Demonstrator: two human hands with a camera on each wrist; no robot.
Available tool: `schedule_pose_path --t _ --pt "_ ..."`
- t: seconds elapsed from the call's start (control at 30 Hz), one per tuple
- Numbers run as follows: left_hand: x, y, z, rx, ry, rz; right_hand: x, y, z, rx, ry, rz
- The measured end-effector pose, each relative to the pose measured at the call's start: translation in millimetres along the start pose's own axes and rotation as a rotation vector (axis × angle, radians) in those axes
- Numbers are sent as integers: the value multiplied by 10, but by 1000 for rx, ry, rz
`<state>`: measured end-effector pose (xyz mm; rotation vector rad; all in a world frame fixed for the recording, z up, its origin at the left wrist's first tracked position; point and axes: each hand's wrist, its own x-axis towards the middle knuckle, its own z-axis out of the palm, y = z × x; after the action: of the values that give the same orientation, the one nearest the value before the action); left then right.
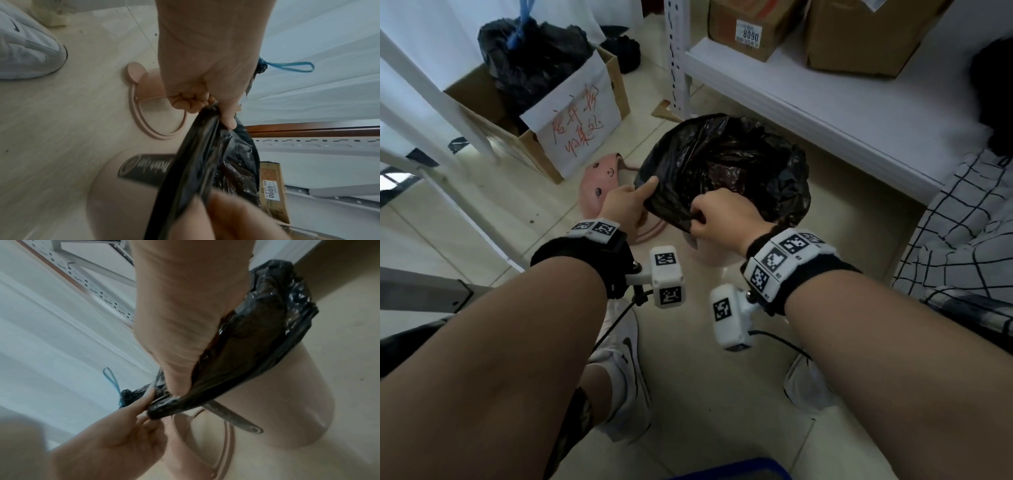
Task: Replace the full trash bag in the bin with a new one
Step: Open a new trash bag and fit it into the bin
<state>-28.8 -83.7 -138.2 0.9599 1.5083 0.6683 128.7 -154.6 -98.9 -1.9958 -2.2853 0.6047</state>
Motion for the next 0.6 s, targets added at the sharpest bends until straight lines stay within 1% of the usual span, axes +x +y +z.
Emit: schedule_pose_path --t 0.1,0.17,0.2,0.23,0.3,0.33,0.37,0.4,0.5,0.57,0.6 --pt "-9 -61 -1 6 -3 5 -183 190 -88 -1 -76 32" --pt "-45 -101 39 -11 -28 13 -234 271 -130 2 -127 68" --pt "-82 -99 71 -44 -59 1 -225 278 -138 17 -120 86" --pt "-93 -98 97 -109 -87 -21 -202 264 -135 58 -82 108" --pt "-126 -36 111 -234 -184 -84 -127 196 -82 202 3 128" --pt "-124 -18 112 -213 -234 -90 -84 153 -39 265 7 115" --pt "-124 -5 114 -177 -270 -73 -46 112 5 328 -22 94" --pt "-118 -20 123 -116 -265 -26 -21 81 48 399 -64 74" --pt "-88 -52 137 88 -148 41 15 71 111 565 -188 80" --pt "13 -114 134 298 -91 34 38 109 109 582 -208 120" --pt "43 -117 135 385 -86 27 59 133 96 595 -209 156"
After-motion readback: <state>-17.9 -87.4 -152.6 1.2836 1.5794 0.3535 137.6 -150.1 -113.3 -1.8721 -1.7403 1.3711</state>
